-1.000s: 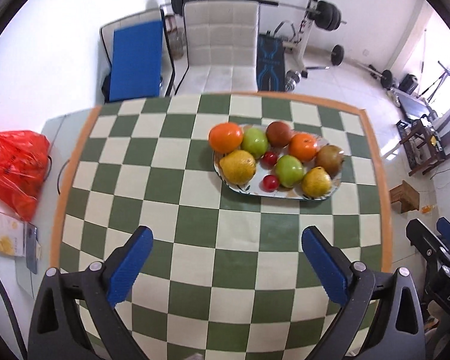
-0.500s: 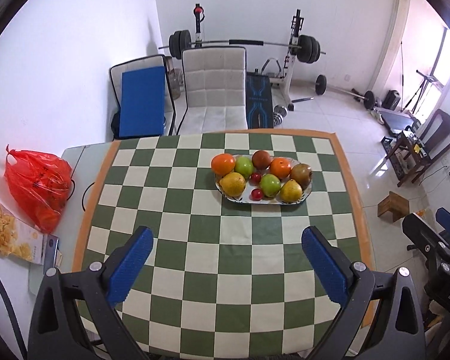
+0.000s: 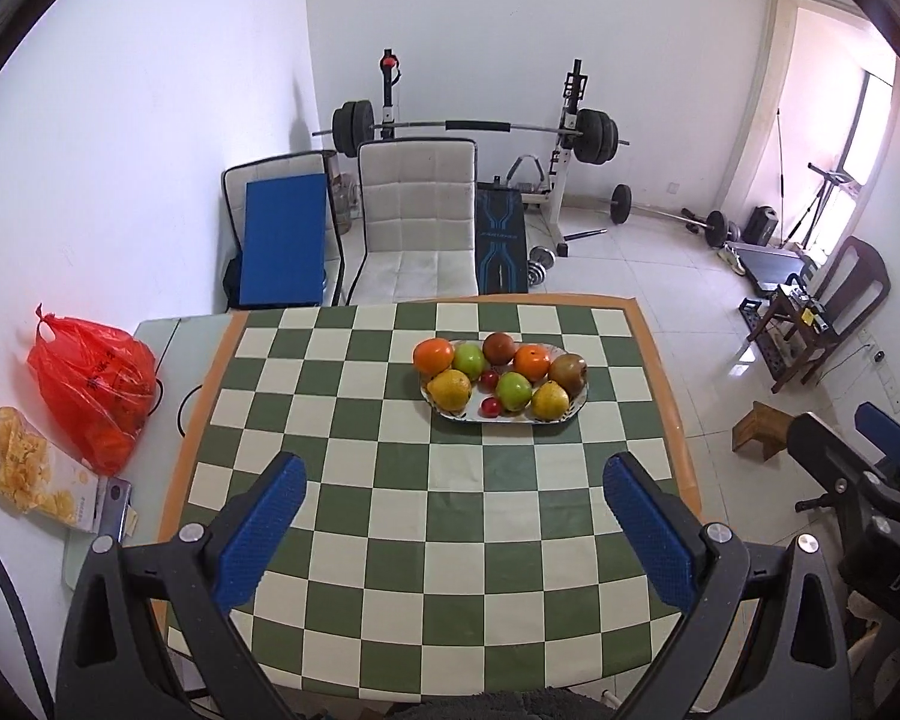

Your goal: Organize fruits

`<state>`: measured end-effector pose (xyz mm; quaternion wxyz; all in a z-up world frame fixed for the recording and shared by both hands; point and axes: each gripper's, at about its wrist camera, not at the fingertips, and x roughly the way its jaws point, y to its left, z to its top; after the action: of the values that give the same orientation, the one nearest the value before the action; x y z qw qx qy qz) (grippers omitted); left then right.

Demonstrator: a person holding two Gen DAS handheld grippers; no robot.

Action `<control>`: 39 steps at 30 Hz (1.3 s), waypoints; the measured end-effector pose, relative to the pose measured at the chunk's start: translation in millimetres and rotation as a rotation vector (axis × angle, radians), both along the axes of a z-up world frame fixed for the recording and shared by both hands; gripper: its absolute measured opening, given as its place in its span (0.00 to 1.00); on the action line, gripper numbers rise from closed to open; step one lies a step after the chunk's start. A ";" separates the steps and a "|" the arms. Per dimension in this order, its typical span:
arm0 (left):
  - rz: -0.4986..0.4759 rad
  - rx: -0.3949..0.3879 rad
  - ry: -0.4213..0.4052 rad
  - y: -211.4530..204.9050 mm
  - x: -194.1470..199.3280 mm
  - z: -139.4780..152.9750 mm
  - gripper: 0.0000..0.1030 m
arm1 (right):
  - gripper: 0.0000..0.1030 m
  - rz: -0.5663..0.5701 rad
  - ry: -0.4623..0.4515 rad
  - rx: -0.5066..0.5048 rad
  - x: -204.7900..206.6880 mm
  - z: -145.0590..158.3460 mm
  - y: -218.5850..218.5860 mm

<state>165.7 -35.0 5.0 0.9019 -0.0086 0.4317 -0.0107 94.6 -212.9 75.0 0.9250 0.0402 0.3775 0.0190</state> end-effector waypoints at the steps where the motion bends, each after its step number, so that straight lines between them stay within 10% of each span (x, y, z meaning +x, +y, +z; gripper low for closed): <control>1: -0.003 0.006 -0.006 -1.2 -1.1 1.7 0.98 | 0.96 0.000 -0.001 -0.002 -2.0 2.1 0.7; 17: 0.022 0.024 0.013 1.9 29.0 -20.7 0.99 | 0.99 -0.029 0.031 0.013 23.1 -16.8 -3.0; 39: 0.047 0.088 0.059 -2.7 119.3 -103.2 1.00 | 0.99 -0.073 0.104 -0.063 149.4 -127.3 -9.3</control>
<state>285.0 -37.7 -98.2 0.8882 0.0206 0.4580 0.0299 244.0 -222.2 -52.3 0.9049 0.0260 0.4238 -0.0287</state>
